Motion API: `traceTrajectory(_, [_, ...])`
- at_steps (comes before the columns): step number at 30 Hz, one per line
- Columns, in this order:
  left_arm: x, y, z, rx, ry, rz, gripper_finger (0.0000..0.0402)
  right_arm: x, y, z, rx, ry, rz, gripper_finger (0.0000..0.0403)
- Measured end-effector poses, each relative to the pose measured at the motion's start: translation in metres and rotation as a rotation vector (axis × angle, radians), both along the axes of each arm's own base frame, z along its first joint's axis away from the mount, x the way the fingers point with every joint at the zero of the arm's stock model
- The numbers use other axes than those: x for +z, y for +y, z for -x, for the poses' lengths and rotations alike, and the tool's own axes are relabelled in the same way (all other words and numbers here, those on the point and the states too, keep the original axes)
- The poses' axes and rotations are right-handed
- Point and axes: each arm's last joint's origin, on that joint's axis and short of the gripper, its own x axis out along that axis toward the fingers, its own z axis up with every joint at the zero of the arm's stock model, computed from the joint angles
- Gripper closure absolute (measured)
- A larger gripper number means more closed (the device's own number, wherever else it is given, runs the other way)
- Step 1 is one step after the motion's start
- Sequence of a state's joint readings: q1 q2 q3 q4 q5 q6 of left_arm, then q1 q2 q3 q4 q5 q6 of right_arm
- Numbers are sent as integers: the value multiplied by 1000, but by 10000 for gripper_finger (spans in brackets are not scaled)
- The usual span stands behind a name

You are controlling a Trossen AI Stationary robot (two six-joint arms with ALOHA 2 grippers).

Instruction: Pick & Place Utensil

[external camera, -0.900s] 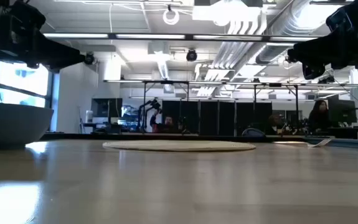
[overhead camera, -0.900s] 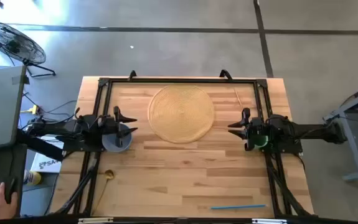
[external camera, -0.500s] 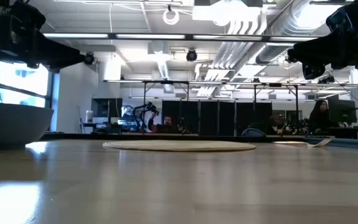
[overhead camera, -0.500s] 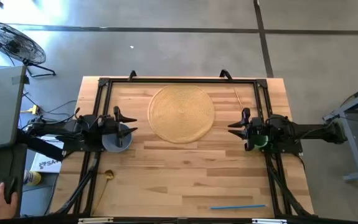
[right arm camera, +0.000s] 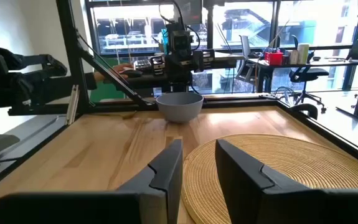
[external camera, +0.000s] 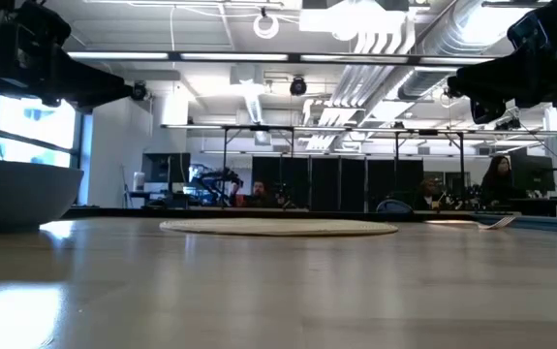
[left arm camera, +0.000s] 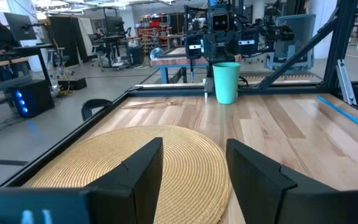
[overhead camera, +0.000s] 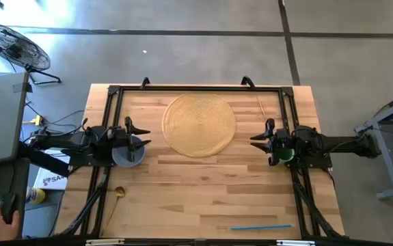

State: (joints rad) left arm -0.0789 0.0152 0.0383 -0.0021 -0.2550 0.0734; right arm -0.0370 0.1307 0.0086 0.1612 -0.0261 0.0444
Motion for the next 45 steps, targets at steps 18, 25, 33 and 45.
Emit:
traceTrajectory(18, [0, 0, 0, 2, 0, 0, 229, 2, 0, 0, 7, -6, -26, 313])
traceTrajectory(25, [0, 0, 0, 2, 0, 0, 229, 4, 0, 0, 6, -19, -9, 313])
traceTrajectory(33, [0, 0, 0, 1, 1, 0, 229, 16, 0, 2, 2, -141, 28, 313])
traceTrajectory(45, [0, 0, 0, -1, 0, 0, 229, 48, 0, 14, 18, -503, -125, 313])
